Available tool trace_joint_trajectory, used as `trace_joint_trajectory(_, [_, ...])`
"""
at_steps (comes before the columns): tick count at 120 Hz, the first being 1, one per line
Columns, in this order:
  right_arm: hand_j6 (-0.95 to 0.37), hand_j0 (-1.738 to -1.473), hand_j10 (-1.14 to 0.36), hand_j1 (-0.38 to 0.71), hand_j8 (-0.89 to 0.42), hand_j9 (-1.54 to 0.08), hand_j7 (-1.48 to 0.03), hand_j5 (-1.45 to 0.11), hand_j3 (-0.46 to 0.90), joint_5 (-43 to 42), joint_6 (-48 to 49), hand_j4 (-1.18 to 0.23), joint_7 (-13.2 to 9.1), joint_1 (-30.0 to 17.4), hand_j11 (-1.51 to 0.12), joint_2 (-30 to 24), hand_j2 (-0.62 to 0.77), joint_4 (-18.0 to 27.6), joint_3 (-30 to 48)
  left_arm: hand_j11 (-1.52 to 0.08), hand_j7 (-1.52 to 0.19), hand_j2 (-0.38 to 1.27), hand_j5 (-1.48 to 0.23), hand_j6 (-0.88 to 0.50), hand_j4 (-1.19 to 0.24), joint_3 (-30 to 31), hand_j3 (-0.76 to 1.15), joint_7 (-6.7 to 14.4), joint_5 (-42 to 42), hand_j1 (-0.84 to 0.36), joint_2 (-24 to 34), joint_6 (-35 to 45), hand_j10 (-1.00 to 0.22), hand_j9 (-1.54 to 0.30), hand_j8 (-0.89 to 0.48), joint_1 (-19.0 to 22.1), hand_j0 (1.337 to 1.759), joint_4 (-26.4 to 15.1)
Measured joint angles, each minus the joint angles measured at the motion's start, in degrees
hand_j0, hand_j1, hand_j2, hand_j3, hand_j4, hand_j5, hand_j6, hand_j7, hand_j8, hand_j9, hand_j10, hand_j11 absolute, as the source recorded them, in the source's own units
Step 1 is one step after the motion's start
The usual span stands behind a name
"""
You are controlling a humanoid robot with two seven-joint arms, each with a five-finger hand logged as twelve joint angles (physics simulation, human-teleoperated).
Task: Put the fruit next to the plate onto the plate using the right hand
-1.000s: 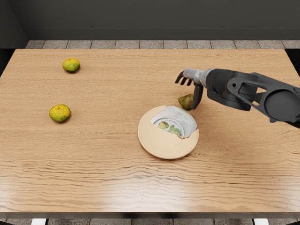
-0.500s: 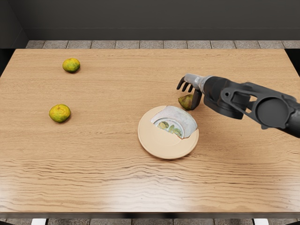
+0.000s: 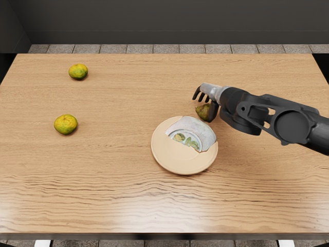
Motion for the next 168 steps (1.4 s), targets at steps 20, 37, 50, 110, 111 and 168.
trace_joint_trajectory(20, [-0.38, -1.658, -0.38, 0.11, -0.38, -0.49, -0.49, -0.49, 0.00, 0.0, 0.0, -0.38, 0.0, 0.1, -0.49, 0.3, -0.07, -0.7, -0.8, 0.00, 0.00, 0.00, 0.00, 0.00, 0.00, 0.0, 0.00, 0.0, 0.0, 0.35, 0.0, 0.0, 0.00, 0.00, 0.00, 0.0, 1.658, 0.0])
trace_joint_trajectory(37, [-0.39, -1.658, -0.39, 0.12, -0.39, -0.51, -0.51, -0.51, 0.00, -0.9, -1.7, -0.39, 0.0, 0.1, -0.51, 1.0, -0.07, -0.8, -1.8, 0.00, 0.00, 0.00, 0.00, 0.00, 0.00, 0.0, 0.00, 0.0, 0.0, 0.35, 0.0, 0.0, 0.00, 0.00, 0.00, 0.0, 1.658, 0.0])
trace_joint_trajectory(50, [-0.40, -1.658, -0.40, 0.15, -0.40, -0.52, -0.51, -0.52, 0.00, -1.3, -3.3, -0.40, 0.0, 0.3, -0.51, 1.4, -0.07, -0.8, -2.9, 0.00, 0.00, 0.00, 0.00, 0.00, 0.00, 0.0, 0.00, 0.0, 0.0, 0.35, 0.0, 0.0, 0.00, 0.00, 0.00, 0.0, 1.658, 0.0])
trace_joint_trajectory(110, [-0.39, -1.656, -0.44, 0.26, -0.42, -0.59, -0.58, -0.59, 0.00, -1.5, -5.3, -0.44, 0.0, 0.1, -0.59, 1.6, 0.01, -0.6, -4.1, 0.00, 0.00, 0.00, 0.00, 0.00, 0.00, 0.0, 0.00, 0.0, 0.0, 0.35, 0.0, 0.0, 0.00, 0.00, 0.00, 0.0, 1.658, 0.0])
trace_joint_trajectory(111, [-0.39, -1.656, -0.44, 0.26, -0.42, -0.59, -0.58, -0.59, 0.00, -1.5, -5.3, -0.44, 0.0, 0.0, -0.59, 1.6, 0.02, -0.6, -4.1, 0.00, 0.00, 0.00, 0.00, 0.00, 0.00, 0.0, 0.00, 0.0, 0.0, 0.35, 0.0, 0.0, 0.00, 0.00, 0.00, 0.0, 1.658, 0.0])
trace_joint_trajectory(168, [-0.33, -1.652, -0.51, 0.25, -0.37, -0.68, -0.67, -0.68, 0.00, -1.6, -6.4, -0.51, -0.1, -0.4, -0.68, 1.7, -0.04, -0.6, -4.2, 0.00, 0.00, 0.00, 0.00, 0.00, 0.00, 0.0, 0.00, 0.0, 0.0, 0.35, 0.0, 0.0, 0.00, 0.00, 0.00, 0.0, 1.658, 0.0])
